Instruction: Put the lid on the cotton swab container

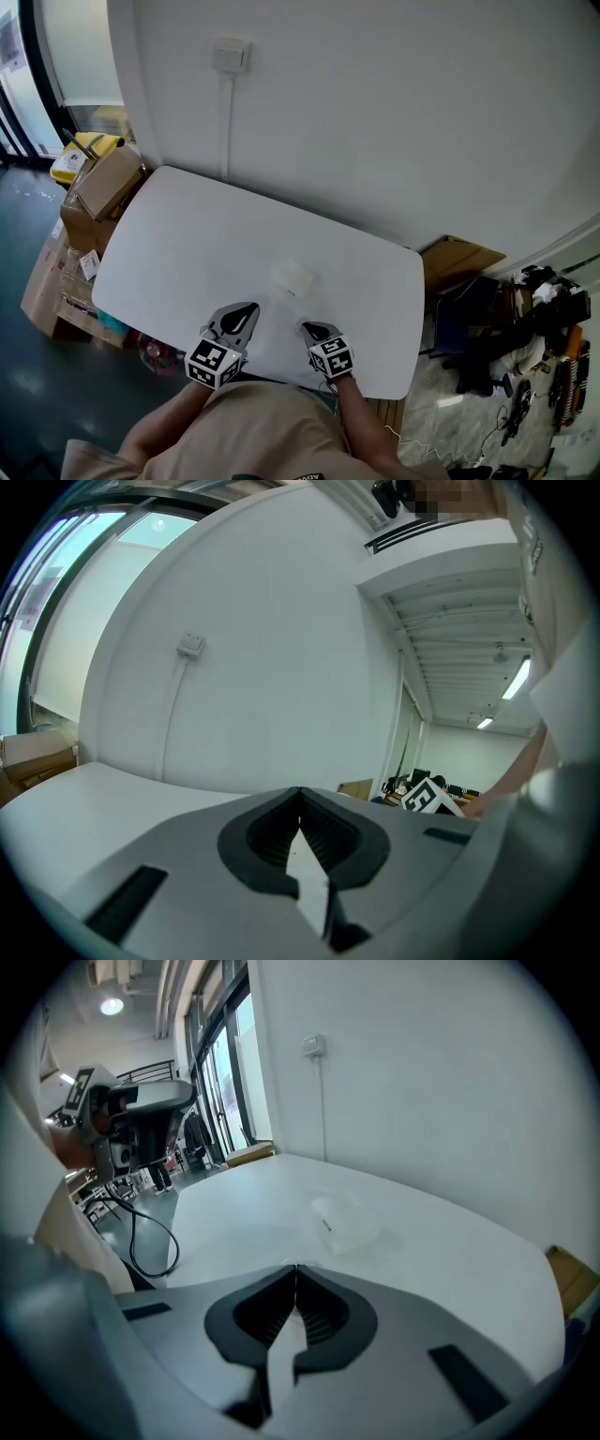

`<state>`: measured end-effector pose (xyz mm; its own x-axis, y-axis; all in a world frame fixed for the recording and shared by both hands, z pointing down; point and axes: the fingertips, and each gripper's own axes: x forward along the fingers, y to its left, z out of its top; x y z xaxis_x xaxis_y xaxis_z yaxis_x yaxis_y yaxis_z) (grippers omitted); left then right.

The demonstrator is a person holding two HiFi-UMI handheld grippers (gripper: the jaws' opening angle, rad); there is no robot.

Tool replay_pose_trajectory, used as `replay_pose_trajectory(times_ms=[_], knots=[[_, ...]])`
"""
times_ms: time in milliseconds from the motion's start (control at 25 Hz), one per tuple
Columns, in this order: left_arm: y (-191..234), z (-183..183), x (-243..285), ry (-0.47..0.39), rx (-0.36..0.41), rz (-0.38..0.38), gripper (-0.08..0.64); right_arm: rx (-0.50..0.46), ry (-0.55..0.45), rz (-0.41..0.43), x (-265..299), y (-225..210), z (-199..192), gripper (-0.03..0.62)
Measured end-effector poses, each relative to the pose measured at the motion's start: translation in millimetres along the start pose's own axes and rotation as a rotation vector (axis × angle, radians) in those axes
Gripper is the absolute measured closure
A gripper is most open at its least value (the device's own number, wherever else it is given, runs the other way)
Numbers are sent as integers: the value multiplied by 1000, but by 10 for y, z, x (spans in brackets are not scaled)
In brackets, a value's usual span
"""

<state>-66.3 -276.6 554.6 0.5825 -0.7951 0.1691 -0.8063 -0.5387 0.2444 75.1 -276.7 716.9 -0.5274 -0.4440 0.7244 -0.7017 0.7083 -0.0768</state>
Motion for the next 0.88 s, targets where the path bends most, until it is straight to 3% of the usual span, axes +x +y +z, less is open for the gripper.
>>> replay_pose_trajectory(times_ms=[160, 440, 600, 760, 880], knots=[[21, 23, 11, -8, 1, 9, 546, -37, 39, -10, 28, 15, -26, 575], [-30, 43, 63, -8, 0, -3, 546, 134, 49, 56, 30, -44, -15, 575], [-48, 45, 41, -10, 8, -7, 546, 154, 38, 58, 51, -37, -11, 575], [-64, 84, -10, -19, 8, -5, 546, 184, -3, 29, 18, -61, -6, 575], [-63, 154, -32, -26, 38, -7, 546, 203, -94, 8, -111, -74, 103, 575]])
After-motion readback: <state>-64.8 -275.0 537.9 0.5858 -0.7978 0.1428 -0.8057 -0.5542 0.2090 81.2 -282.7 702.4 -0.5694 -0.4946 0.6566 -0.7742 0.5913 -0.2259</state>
